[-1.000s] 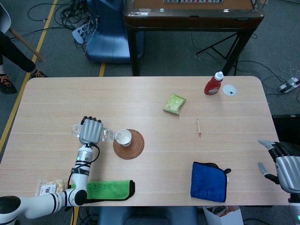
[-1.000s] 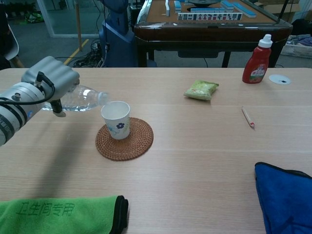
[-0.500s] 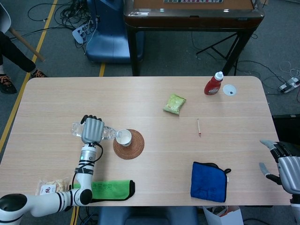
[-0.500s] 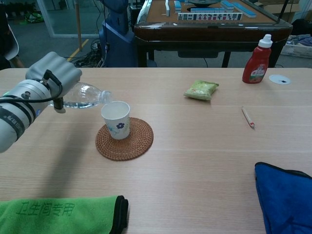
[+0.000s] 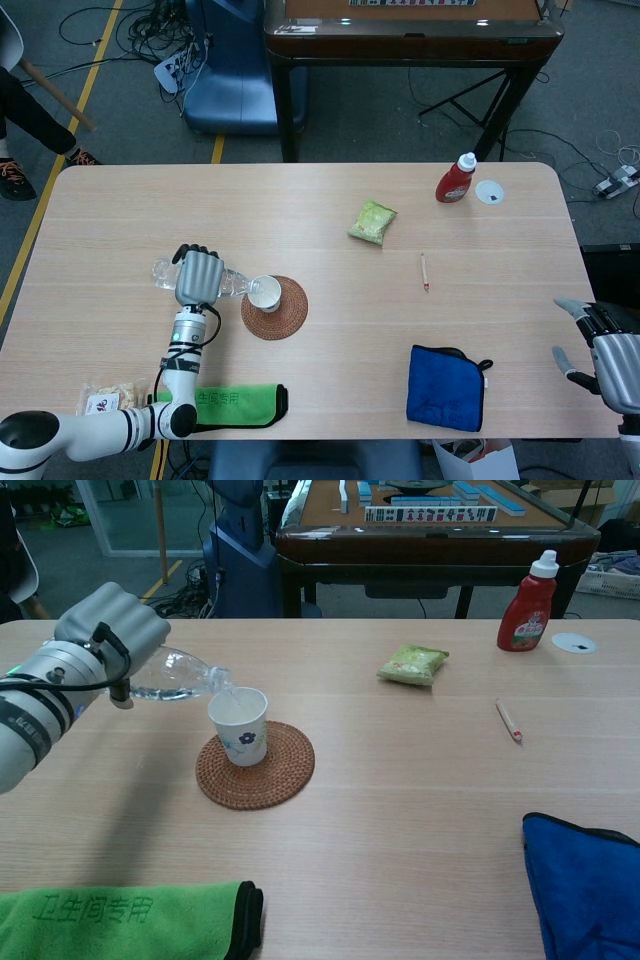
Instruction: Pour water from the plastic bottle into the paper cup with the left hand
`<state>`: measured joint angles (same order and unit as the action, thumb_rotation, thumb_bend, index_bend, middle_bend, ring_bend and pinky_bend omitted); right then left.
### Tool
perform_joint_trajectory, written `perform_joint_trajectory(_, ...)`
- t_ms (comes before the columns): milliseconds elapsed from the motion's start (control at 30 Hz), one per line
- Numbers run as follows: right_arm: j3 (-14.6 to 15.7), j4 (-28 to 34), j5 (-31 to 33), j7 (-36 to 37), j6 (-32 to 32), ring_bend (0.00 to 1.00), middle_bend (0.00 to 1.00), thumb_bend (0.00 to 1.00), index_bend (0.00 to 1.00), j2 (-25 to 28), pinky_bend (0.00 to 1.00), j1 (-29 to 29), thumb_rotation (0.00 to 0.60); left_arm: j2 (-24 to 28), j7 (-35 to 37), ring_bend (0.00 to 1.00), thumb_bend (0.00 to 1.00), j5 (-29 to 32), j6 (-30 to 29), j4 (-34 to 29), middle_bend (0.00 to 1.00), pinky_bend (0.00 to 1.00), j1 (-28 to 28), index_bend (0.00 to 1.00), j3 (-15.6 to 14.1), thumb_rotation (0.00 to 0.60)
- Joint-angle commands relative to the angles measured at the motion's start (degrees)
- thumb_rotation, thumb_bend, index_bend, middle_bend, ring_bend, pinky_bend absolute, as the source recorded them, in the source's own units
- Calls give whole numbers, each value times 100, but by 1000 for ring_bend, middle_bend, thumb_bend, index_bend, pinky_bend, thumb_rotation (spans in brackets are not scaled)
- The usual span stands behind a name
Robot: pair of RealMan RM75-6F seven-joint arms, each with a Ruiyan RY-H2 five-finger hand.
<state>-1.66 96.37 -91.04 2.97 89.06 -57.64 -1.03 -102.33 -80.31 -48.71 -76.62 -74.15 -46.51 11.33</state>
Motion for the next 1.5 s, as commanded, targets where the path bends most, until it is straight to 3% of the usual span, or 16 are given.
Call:
perform_joint_trajectory(33, 1, 3, -1, -2, -2, 209, 258, 348, 214, 1, 467, 0, 600, 3, -22, 472, 20, -1, -9, 0, 835, 523, -4, 722, -25, 600)
perform_joint_trajectory(800, 13, 27, -5, -23, -3, 209, 258, 349, 214, 46, 467, 14, 600, -68, -192, 474, 20, 24, -1, 171, 835, 525, -20, 722, -187, 600)
perform_joint_trajectory(1500, 10, 42, 32, -67, -65, 209, 258, 348, 214, 41, 467, -4, 600, -72, 69, 476, 20, 165, 69, 202, 851, 527, 47, 734, -48, 600)
